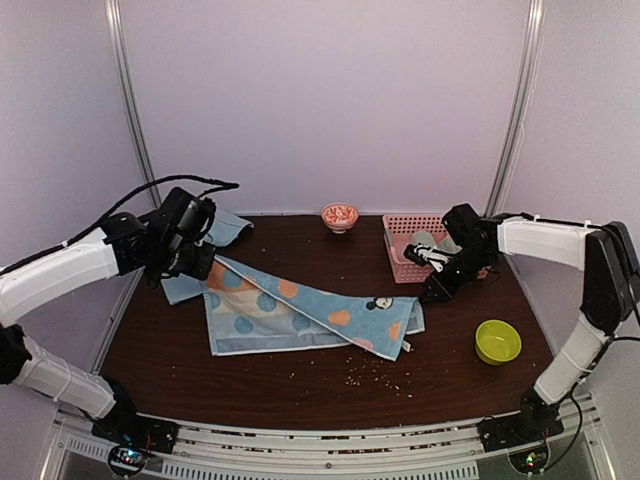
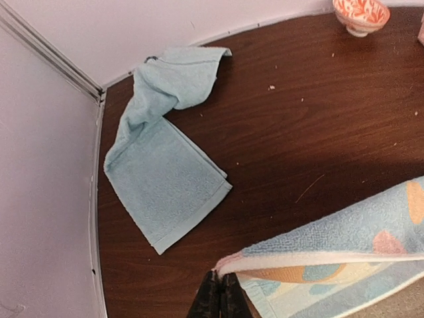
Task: Roll the towels
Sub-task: Flatten out the towel at the center of the board.
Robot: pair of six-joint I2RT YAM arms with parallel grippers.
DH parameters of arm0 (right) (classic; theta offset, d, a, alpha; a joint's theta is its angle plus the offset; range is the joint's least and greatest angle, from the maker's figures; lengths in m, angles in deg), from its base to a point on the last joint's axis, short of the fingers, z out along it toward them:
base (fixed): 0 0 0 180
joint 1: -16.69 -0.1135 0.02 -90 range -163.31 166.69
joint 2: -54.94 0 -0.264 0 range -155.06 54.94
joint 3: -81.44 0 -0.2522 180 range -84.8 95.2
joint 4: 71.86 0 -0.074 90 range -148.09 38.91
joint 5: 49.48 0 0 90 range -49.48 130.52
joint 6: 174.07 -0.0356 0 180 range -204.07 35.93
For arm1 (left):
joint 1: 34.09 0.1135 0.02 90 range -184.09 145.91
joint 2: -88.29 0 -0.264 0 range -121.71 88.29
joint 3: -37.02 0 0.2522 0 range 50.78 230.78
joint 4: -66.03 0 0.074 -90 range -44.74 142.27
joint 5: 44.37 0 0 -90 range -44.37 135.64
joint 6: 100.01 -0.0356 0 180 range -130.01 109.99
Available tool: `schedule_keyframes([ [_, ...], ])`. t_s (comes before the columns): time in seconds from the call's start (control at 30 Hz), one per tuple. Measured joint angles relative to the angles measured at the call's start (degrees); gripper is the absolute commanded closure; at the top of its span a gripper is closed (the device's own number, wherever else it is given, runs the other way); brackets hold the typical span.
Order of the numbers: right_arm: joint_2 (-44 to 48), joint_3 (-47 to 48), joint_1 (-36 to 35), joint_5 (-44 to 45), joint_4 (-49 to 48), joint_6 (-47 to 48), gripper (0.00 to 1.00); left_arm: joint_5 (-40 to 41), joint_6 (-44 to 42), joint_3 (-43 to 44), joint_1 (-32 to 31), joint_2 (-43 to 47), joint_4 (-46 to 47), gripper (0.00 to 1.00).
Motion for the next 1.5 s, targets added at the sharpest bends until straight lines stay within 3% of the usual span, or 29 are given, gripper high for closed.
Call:
schedule_keyframes([
  [0.13,-4.42,-0.35,1.70,1.57,0.98,-0.33,0.62,-1.16,-1.88,0.85,0.87,-11.23,2.99,1.00],
  [0.27,-0.66,-0.31,0.87,2.21,1.31,1.16,0.65,-2.78,-3.69,0.94,0.87,-16.65,4.48,1.00],
  [0.37,4.33,-1.11,-1.62,2.38,0.83,4.90,0.71,-3.67,-4.39,0.94,0.87,-16.39,6.43,1.00],
  [0.5,7.67,-5.79,-12.57,4.92,-1.27,11.17,0.77,-4.33,-4.46,0.94,0.87,-16.39,7.89,1.00],
  [0.6,4.90,-8.72,-20.20,7.61,-1.73,15.10,0.76,-4.85,-4.46,0.94,0.87,-16.44,8.44,1.00],
  [0.9,-1.57,-9.53,-30.16,15.67,-5.07,21.59,0.73,-6.19,-4.44,0.13,0.87,-16.55,8.44,1.00],
  [1.5,-4.55,-8.83,-33.64,21.27,-7.45,23.65,0.73,-7.21,-4.46,-0.15,0.98,-17.33,8.37,1.00],
])
